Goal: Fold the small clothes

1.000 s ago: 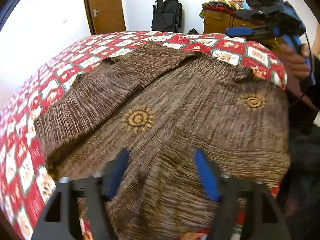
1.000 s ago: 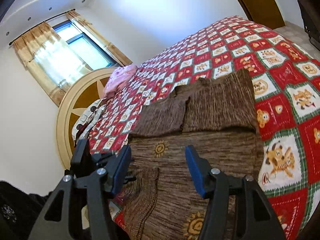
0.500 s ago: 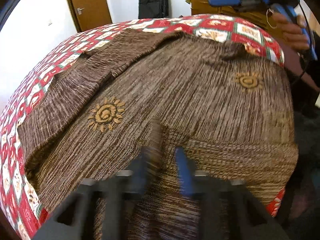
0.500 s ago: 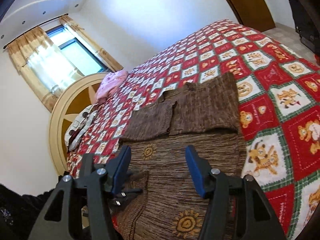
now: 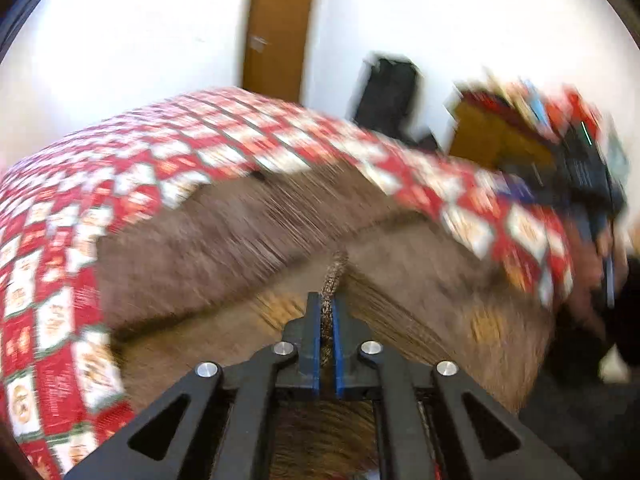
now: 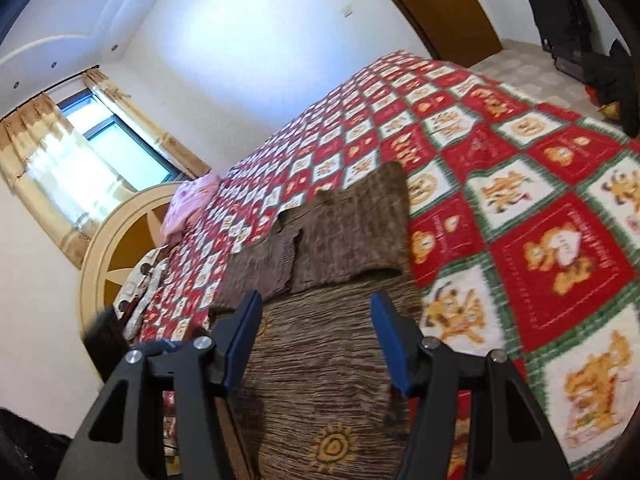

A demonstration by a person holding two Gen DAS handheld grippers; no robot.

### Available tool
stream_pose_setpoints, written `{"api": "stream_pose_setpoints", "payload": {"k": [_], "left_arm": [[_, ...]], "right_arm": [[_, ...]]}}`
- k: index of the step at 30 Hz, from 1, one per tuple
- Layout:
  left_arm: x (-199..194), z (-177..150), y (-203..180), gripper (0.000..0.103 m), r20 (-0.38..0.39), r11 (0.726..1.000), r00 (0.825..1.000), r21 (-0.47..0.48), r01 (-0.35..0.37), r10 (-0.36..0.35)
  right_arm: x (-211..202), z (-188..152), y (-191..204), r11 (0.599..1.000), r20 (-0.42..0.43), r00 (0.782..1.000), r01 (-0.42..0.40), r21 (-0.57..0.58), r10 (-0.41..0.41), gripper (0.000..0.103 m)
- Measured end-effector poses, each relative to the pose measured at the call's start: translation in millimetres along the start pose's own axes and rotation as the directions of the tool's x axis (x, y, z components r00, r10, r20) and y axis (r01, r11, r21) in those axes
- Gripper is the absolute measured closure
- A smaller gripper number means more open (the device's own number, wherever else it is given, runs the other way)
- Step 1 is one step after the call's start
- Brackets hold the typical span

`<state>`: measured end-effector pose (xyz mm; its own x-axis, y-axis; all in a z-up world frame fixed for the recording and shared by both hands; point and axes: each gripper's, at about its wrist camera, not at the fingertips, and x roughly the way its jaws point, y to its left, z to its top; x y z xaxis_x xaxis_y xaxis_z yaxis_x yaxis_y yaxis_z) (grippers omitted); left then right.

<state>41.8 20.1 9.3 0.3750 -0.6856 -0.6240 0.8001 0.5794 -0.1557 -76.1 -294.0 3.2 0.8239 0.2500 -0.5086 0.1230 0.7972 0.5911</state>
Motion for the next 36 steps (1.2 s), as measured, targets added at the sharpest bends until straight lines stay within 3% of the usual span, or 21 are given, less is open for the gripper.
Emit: {"api": "stream_pose_setpoints", "payload": {"k": [2,5,7,11,16,19,22,25,32,33,36], "left_arm": [[-5,10,23,0.099,0.035,0.997,0.999,-0.074,-0.039,0.041],[5,10,62,0.099,0.013,0.969,0.987,-0.194,-0.153,0.159],[17,0,84,0.099,-0.017,0.949,0.987,-0.275,-0.156,0.158],[37,-12,89,0.099,-0.066,0.936,0.978,-0.282,-0.211,0.2],[47,-17,108,0.099,-0.084,0.898,0.977,-0.385,-0.212,0.195],[46,-19,109,0.099,-0.088,0.899,0.975,-0.378,-0.221,0.202],[50,-20,109,0.099,-0.093,0.899,0.971,-0.368,-0.238,0.219],[54,-22,109,0.099,-0.109,0.89,0.966,-0.376,-0.259,0.235],[44,-25,100,0.099,-0.104,0.878,0.954,-0.373,-0.298,0.28],[43,-26,102,0.099,-0.105,0.876,0.954,-0.38,-0.298,0.279],[40,-26,103,0.099,-0.108,0.871,0.953,-0.387,-0.303,0.283]], "right_arm": [[-6,2,-3,1.0,0.01,1.0,0.022,-0.004,-0.022,0.042],[-10,3,-7,0.998,0.008,0.998,0.066,-0.023,-0.066,0.042],[-11,1,-8,0.995,-0.018,0.996,0.09,-0.043,-0.09,0.042],[-10,-8,-8,0.989,-0.1,0.987,0.117,-0.091,-0.126,0.042],[-18,-28,-3,0.965,-0.192,0.961,0.157,-0.211,-0.198,0.042],[-27,-58,11,0.885,-0.251,0.907,0.214,-0.413,-0.337,0.042],[-39,-91,24,0.767,-0.24,0.861,0.232,-0.599,-0.449,0.042],[-42,-110,28,0.682,-0.208,0.851,0.215,-0.699,-0.482,0.044],[-23,-145,37,0.496,-0.231,0.825,0.067,-0.866,-0.515,0.046],[-21,-149,40,0.478,-0.232,0.834,0.043,-0.877,-0.501,0.046],[-10,-153,48,0.477,-0.252,0.859,-0.01,-0.879,-0.446,0.046]]}}
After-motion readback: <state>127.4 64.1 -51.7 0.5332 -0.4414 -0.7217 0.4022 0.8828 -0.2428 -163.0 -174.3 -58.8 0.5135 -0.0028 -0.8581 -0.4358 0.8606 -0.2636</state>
